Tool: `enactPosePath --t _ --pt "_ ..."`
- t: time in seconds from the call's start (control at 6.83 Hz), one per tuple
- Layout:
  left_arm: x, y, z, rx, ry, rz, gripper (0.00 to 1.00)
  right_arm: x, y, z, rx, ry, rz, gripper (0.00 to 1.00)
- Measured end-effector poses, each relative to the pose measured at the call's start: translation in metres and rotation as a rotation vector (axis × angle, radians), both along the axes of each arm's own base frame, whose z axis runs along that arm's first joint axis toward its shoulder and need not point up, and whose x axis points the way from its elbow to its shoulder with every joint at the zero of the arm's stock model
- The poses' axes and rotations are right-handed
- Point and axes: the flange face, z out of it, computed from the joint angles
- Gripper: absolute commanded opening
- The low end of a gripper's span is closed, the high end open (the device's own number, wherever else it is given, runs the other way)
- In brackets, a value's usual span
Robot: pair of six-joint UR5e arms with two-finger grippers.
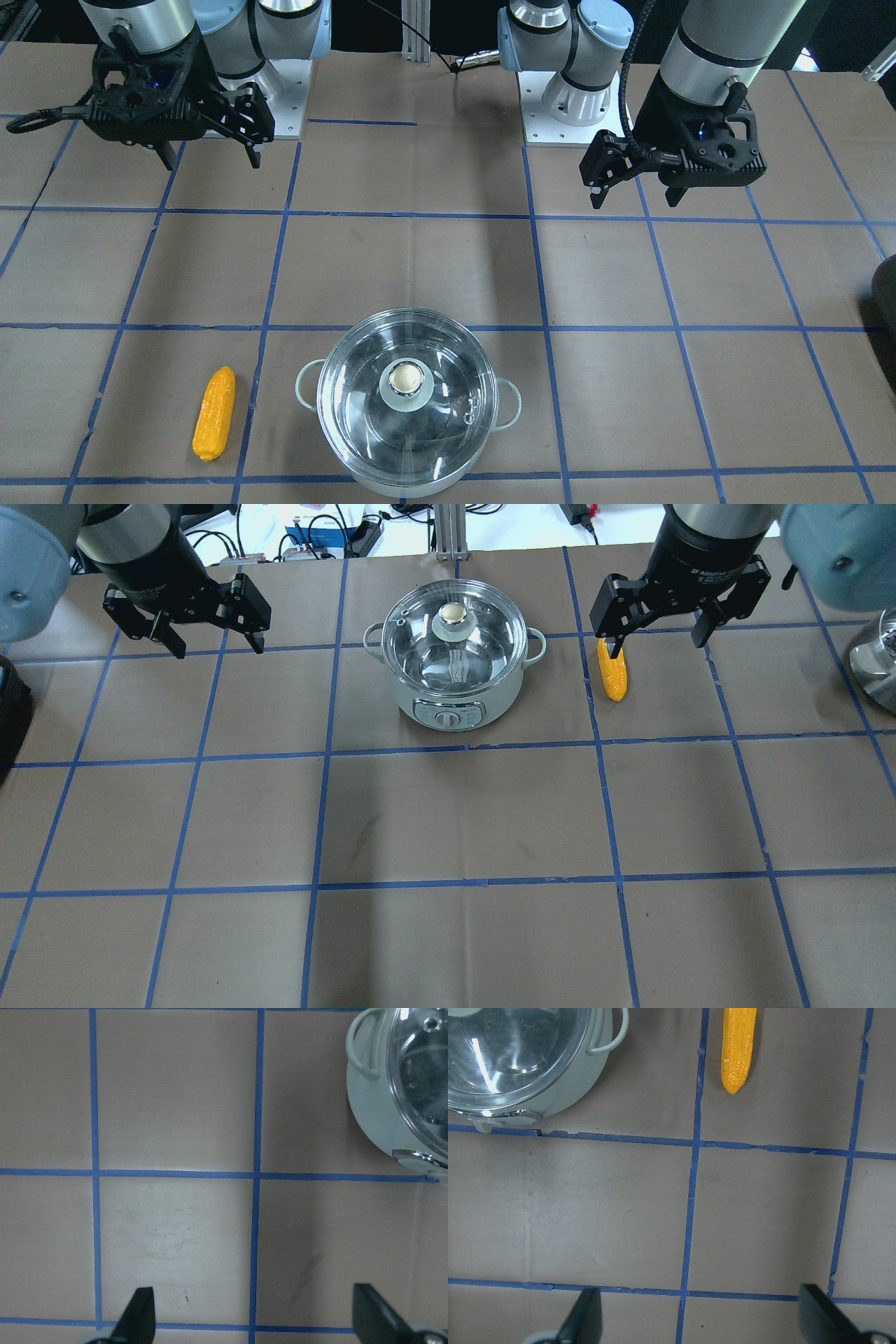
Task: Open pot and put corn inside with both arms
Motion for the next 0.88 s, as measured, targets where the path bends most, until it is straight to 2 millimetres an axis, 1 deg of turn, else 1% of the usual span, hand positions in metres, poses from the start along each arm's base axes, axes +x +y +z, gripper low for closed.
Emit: enactPosePath --t 0.29,0.44,0.59,0.73,0.88 --pt "0.0 -0.001 0.0 0.0 0.001 0.0 1.0 0.0 0.0 0.0 0.0 0.0 0.0 1.0" --pt "-0.001 -0.004 -0.002 0.0 0.006 0.006 1.0 0.0 0.0 0.0 0.0 0.0 0.0 1.0" --pt "-0.003 -0.014 -0.002 -0.005 0.02 0.017 1.0 -0.001 -0.001 0.0 -0.004 0.0 -0.001 1.0" --pt "-0.01 -0.032 0.004 -0.025 0.057 0.032 1.0 -0.008 -0.006 0.003 -0.017 0.002 -0.016 0.98" --pt "-0.029 -0.058 0.01 -0.045 0.105 0.035 1.0 -0.031 -0.022 0.009 -0.03 0.005 -0.059 0.98"
